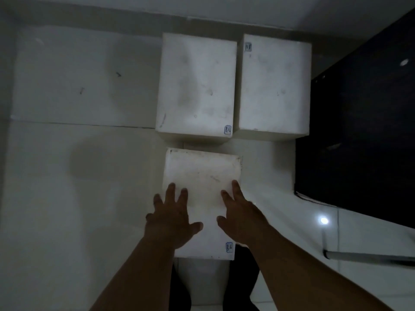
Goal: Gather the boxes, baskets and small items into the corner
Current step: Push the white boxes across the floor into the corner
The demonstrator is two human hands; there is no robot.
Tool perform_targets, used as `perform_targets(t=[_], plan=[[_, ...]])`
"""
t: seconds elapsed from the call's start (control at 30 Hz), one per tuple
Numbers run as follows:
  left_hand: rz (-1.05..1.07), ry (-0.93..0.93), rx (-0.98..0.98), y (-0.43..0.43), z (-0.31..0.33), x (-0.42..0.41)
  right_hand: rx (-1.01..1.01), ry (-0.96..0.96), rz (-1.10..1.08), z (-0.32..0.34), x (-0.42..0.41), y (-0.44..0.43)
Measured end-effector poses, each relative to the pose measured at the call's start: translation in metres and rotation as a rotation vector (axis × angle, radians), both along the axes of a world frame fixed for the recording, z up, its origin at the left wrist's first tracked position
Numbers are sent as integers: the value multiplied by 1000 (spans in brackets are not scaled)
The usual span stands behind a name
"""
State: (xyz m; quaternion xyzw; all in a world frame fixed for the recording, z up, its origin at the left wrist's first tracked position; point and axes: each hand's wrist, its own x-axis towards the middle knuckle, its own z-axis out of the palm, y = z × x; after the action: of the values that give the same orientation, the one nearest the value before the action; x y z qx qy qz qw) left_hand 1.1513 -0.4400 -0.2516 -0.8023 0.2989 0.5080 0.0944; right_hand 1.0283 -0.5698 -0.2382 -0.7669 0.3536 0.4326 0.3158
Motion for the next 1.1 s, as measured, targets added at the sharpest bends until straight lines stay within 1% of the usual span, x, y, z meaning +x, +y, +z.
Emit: perform_targets(t=[0.13,0.3,0.37,0.5,0.6,0.67,0.77,0.87,1.0,1.1], plan=[[-29,-24,-51,-3,78,8,-11,-10,40,75,8,-4],[-62,-52,-119,-2,208,20,0,17,12,208,10,1],[-114,-91,-151,-1,269,24,-19,-17,-13,273,13,8],[-247,-145,-222,-7,392,26,-120,-119,-69,394,14,27],[-341,-226,-357,-16,476,27,-191,-237,-127,469,19,37],[-400,-267,-446,-19,518,25,-257,-288,-162,509,18,41],[-468,-323,-514,-23,556,24,-364,-350,-230,548,9,41],[-558,-345,-551,-25,575,5,-419,-351,-357,567,-16,48],[-694,-267,-587,-29,586,-52,-432,-297,-486,578,-67,67],[-847,-166,-622,-32,598,-122,-489,-262,-639,592,-137,88]])
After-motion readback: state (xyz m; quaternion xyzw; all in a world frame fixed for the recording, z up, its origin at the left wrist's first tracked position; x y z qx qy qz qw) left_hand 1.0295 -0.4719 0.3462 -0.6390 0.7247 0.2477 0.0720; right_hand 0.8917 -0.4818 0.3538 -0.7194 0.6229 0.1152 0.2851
